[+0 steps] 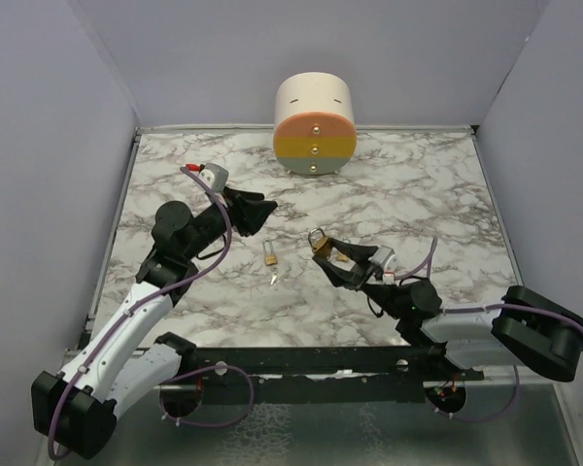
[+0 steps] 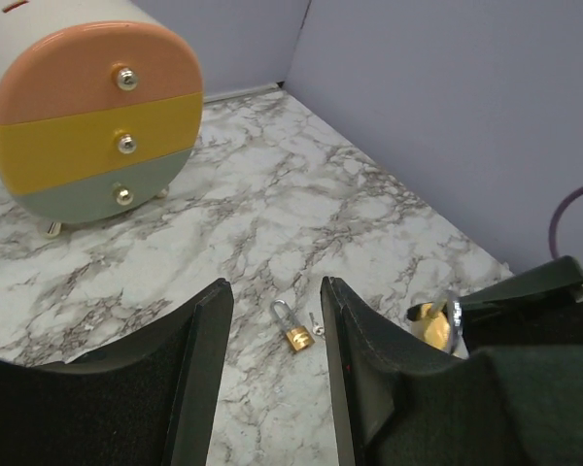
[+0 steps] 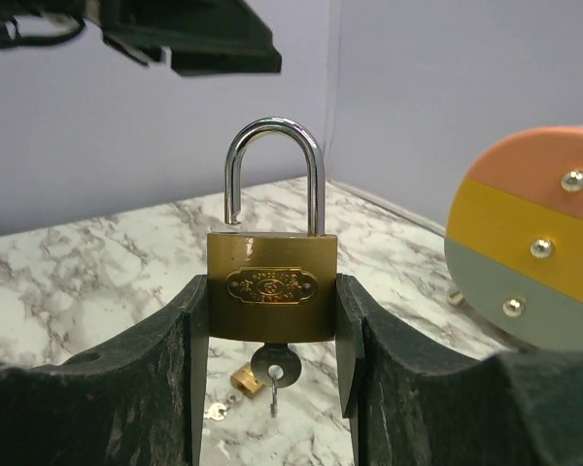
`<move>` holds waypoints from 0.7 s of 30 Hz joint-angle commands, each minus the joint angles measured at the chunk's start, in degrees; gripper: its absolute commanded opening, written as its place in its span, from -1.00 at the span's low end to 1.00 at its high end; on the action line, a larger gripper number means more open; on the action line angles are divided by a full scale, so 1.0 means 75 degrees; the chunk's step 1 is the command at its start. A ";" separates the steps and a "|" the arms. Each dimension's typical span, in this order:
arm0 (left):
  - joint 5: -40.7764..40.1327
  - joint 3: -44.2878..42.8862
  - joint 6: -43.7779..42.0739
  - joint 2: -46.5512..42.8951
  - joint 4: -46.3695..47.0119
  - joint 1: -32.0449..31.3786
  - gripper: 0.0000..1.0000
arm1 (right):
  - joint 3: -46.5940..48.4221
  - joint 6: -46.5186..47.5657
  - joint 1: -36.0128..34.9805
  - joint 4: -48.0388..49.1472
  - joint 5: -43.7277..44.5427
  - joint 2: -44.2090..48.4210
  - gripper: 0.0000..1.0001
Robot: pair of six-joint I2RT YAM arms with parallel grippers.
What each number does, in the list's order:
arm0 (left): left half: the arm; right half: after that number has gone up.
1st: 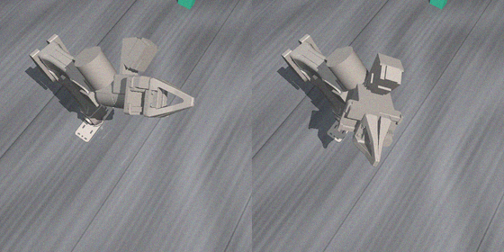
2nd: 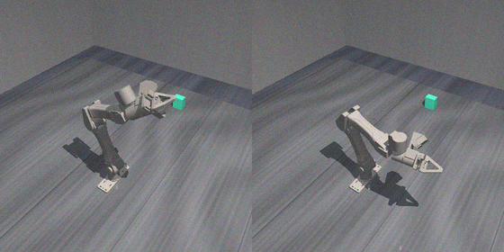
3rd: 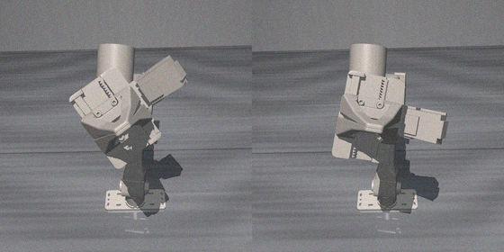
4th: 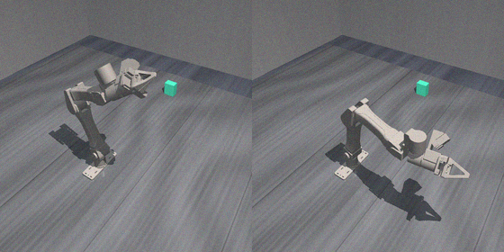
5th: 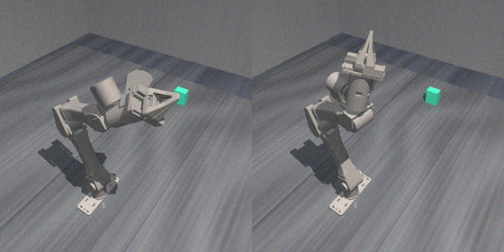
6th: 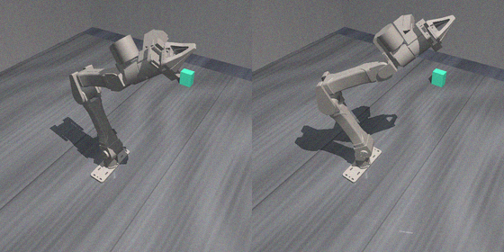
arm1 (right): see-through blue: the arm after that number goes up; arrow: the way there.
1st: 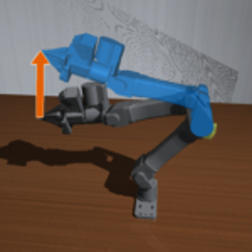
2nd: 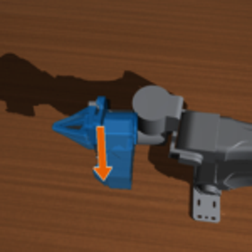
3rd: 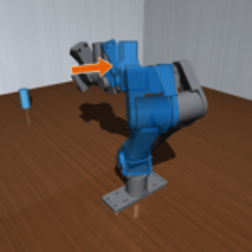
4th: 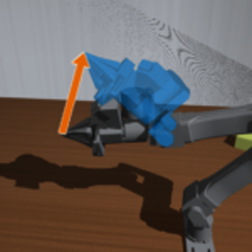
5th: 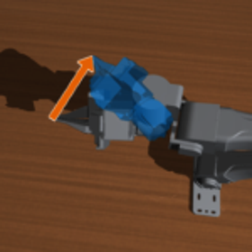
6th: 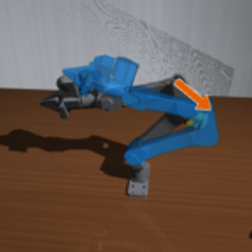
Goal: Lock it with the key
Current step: Pick up the lock from the center of the board.
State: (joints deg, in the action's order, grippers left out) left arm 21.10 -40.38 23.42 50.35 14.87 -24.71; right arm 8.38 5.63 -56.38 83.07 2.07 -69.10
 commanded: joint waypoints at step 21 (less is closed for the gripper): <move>0.0423 -0.1001 0.0202 0.0788 -0.0076 -0.2272 -0.28 | -0.0089 0.0356 0.0280 0.1593 -0.0373 0.0615 -0.97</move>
State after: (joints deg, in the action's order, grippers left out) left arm 29.67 -43.94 29.32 55.83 17.67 -38.54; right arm 7.75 6.26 -54.50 83.13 0.62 -67.00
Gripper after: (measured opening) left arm 0.321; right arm 0.449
